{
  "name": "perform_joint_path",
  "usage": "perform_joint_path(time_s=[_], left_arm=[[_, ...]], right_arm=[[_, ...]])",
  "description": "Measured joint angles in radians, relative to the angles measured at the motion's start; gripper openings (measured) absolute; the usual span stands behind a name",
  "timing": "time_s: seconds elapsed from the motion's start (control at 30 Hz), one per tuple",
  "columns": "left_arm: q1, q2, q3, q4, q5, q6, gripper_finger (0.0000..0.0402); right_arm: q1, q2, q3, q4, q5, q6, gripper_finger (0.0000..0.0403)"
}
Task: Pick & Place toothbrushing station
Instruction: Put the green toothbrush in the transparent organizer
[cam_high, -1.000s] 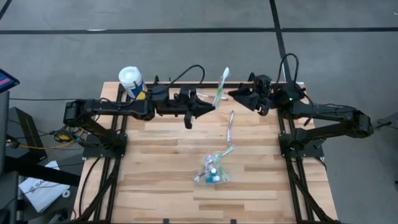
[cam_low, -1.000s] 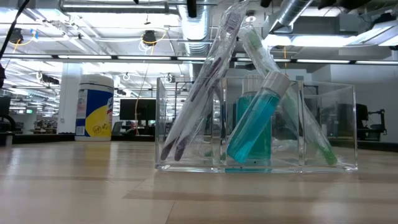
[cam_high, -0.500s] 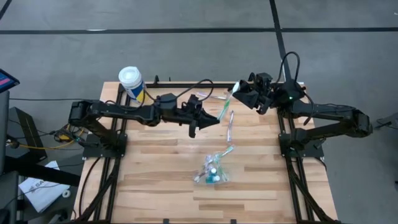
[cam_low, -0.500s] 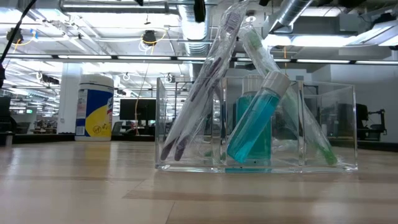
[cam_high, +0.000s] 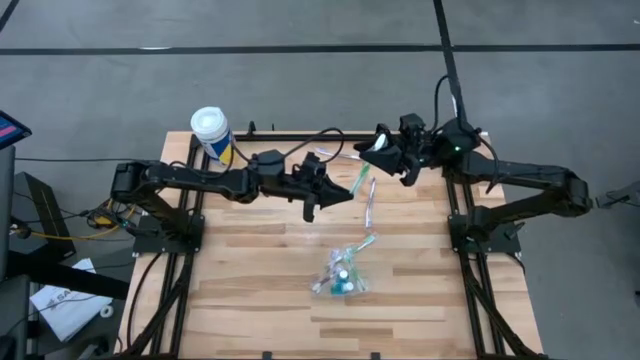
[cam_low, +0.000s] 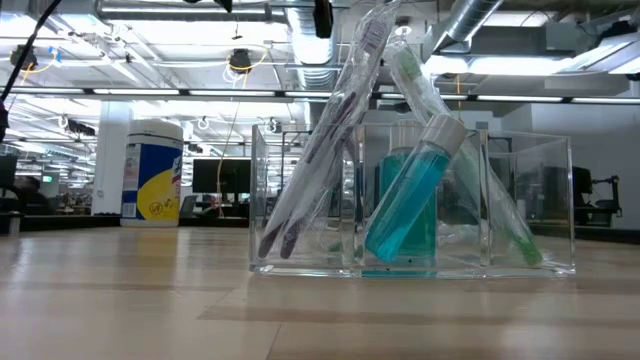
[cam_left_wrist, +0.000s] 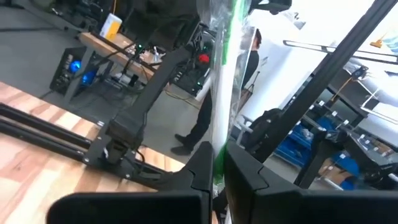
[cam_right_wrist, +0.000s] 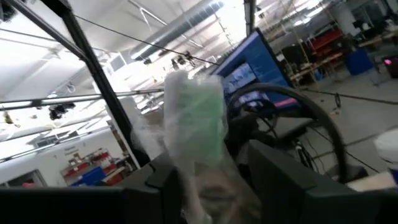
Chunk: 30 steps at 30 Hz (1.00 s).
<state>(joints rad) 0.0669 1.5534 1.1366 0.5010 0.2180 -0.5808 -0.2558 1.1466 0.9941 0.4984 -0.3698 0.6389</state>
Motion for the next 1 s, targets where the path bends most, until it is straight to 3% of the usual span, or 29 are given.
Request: perform_joint_path(time_s=[0.57, 0.7, 0.83, 1.0], left_arm=[[0.006, -0.015, 0.0, -0.005, 0.023, 0.004, 0.0008], [0.006, -0.015, 0.0, -0.004, 0.023, 0.004, 0.0008], [0.008, -0.015, 0.0, -0.006, 0.015, 0.001, 0.0009], [0.008, -0.015, 0.0, -0.006, 0.016, 0.033, 0.0021]], right_arm=[[-0.037, -0.046, 0.0, -0.014, -0.003, -0.003, 0.0143], [-0.032, -0.047, 0.0, -0.022, -0.002, -0.045, 0.0103], [-0.032, -0.047, 0.0, -0.019, -0.003, -0.105, 0.0019], [-0.032, -0.049, 0.0, -0.02, -0.007, -0.114, 0.0007]])
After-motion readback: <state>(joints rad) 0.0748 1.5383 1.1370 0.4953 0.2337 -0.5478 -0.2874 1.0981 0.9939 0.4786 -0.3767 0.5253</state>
